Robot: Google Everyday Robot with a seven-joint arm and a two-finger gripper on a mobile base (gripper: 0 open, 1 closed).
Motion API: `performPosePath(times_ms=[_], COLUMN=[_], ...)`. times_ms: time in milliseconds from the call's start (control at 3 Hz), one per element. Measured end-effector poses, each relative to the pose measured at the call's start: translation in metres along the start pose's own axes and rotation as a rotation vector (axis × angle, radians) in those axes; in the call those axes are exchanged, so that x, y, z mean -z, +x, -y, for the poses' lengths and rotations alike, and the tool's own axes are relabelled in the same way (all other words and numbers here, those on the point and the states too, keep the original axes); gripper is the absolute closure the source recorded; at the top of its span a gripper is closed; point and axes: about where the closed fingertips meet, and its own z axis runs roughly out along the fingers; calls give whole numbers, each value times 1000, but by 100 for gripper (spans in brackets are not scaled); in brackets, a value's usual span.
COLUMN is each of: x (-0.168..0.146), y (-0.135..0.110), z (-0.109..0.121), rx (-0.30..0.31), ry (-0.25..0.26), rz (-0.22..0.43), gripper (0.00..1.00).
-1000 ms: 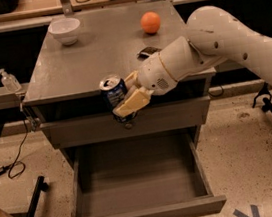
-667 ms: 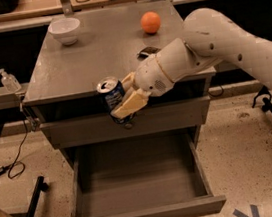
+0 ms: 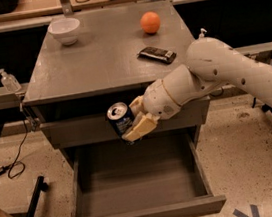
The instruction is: Place pepsi can into middle drawer
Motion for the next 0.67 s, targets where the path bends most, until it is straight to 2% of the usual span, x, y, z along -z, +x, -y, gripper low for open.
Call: performPosePath(times_ms=[333,667], x=[-14,-27], y=[64,108], z=[-12,-8], rx=[-54,-104], ry=[16,73], rz=[8,48], gripper=[100,100])
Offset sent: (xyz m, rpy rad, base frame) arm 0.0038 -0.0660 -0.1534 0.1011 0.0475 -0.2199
